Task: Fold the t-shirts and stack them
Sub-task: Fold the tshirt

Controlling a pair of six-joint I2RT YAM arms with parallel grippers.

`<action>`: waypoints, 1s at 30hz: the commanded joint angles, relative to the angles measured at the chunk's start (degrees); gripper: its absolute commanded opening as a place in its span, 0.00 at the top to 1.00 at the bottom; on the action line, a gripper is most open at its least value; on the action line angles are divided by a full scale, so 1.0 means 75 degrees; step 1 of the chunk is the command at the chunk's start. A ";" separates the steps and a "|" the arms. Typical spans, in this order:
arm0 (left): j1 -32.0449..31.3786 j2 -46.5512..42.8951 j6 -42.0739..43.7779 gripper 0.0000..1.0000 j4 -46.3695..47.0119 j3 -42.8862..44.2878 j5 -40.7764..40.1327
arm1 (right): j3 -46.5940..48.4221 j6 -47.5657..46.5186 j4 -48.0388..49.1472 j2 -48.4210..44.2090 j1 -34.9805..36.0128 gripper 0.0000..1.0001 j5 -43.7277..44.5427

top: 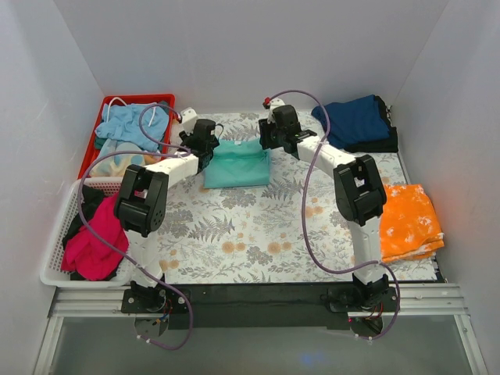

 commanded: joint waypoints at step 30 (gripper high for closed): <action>0.0066 0.1352 -0.0093 0.61 0.0236 0.1323 0.1863 | 0.1153 0.0678 0.0899 0.1011 0.0040 0.57 -0.0735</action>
